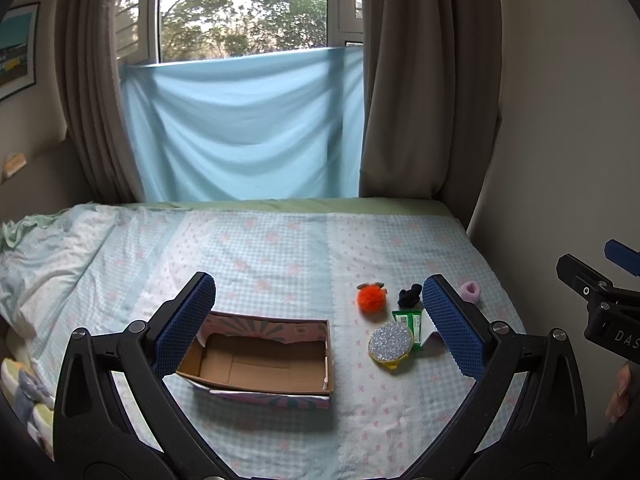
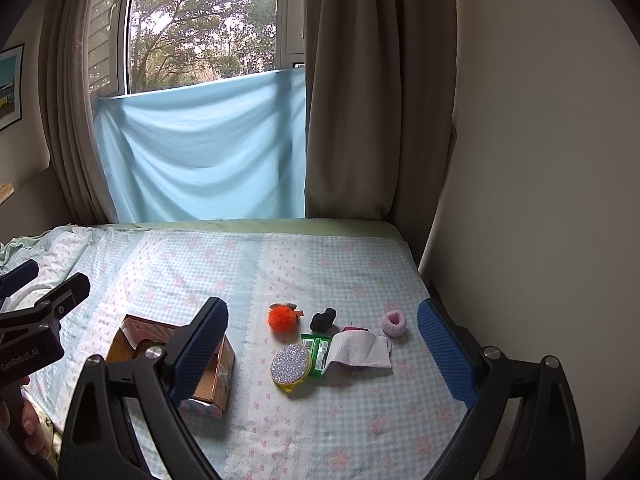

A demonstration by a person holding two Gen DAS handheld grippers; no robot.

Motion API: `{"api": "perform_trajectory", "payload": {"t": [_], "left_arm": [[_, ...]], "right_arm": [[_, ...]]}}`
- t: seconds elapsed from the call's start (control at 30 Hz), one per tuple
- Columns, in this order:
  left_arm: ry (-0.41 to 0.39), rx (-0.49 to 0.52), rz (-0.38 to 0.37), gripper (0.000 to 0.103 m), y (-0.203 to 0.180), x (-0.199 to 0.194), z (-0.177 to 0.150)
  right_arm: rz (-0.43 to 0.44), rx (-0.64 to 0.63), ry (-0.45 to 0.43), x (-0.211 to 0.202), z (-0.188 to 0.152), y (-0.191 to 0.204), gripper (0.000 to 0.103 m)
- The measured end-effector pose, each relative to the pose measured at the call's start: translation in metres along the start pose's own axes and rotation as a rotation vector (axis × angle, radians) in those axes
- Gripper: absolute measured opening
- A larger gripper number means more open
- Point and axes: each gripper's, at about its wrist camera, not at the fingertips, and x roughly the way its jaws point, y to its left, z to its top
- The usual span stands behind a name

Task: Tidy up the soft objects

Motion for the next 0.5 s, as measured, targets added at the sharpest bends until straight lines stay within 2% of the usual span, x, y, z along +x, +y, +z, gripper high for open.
{"api": "perform_trajectory", "payload": {"t": [0.5], "left_arm": [[0.004, 0.004, -0.007, 0.103, -0.0014, 0.0066, 0.0022]], "right_arm": [[0.002, -0.006, 0.000, 0.0061, 0.0041, 0.0024, 0.095]]}}
